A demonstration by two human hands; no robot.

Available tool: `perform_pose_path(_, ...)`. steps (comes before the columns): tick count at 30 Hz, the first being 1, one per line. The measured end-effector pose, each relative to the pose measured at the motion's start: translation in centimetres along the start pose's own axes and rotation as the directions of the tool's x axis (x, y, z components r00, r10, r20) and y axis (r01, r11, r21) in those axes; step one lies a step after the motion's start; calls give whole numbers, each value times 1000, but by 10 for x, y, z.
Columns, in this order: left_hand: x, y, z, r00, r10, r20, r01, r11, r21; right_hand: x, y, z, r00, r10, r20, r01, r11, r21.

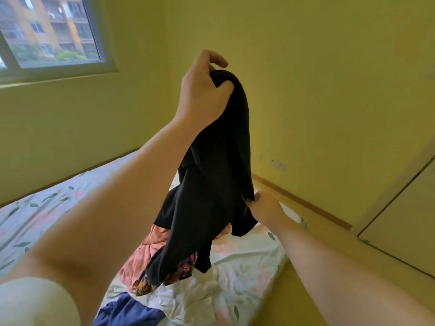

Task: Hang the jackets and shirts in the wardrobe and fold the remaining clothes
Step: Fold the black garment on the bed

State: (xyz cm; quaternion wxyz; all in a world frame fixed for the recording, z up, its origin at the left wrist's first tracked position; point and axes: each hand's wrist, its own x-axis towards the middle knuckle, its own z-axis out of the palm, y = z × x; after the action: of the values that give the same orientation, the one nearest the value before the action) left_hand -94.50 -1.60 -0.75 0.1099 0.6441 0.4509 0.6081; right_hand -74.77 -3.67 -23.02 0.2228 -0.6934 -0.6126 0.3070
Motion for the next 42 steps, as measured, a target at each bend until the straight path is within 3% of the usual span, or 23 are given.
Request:
perform_pose_path(3,15,6,-3,966,108,236,-164,959,232,0,-6,-21,967,164,-194,-74,913,402)
perform_pose_path(5,26,-1,-7,926,147,347,-281,883,377,8,-22,-50,863,347,-368,-88,820,566)
perform_pose_path(7,38,-13,-13,934,134,331,-278,856,437,15,-43,-85,784,425,-452,-34,758,652)
perform_pose_path(8,43,-20,-16,952,115,283,-240,854,462,20,-53,-103,775,391,-497,13,776,630)
perform_pose_path(11,59,-50,-21,983,-36,178,-76,807,585,23,-73,-146,825,8,-566,169,951,260)
perform_pose_path(13,68,-73,-23,966,-155,205,-21,748,664,21,-77,-173,887,-239,-395,241,969,-45)
perform_pose_path(16,77,-100,-33,938,-303,167,106,710,696,19,-73,-215,970,-210,-122,189,968,-165)
perform_pose_path(18,80,-112,-40,926,-362,106,202,714,671,20,-63,-240,988,-144,-47,116,919,-376)
perform_pose_path(21,84,-112,-37,963,-257,84,149,764,628,27,-52,-262,968,-162,-193,22,818,-575)
perform_pose_path(24,90,-96,-22,989,-66,129,-37,748,662,38,-48,-271,814,-318,-486,-94,754,-650)
perform_pose_path(26,91,-87,-13,967,-83,241,-134,639,757,46,-43,-276,711,-241,-661,-237,802,-548)
perform_pose_path(28,88,-79,-6,903,-179,390,-253,512,821,54,-33,-281,658,67,-750,-324,924,-202)
perform_pose_path(30,82,-74,3,827,-255,500,-353,456,817,61,-18,-280,632,370,-680,-332,923,193)
perform_pose_path(32,77,-76,14,776,-310,549,-393,443,806,62,-8,-272,664,415,-623,-337,909,246)
perform_pose_path(33,76,-77,19,763,-340,550,-382,448,808,61,-5,-268,730,330,-598,-315,940,135)
perform_pose_path(35,79,-84,24,757,-427,495,-227,538,812,56,-3,-263,893,110,-437,-224,950,-219)
perform_pose_path(36,83,-88,24,757,-477,447,-84,607,790,55,-1,-262,930,66,-361,-192,926,-324)
perform_pose_path(39,96,-102,16,783,-561,269,280,703,653,49,9,-267,914,49,-402,-253,843,-474)
perform_pose_path(42,101,-109,8,748,-638,182,473,706,527,37,12,-279,836,113,-536,-418,764,-491)
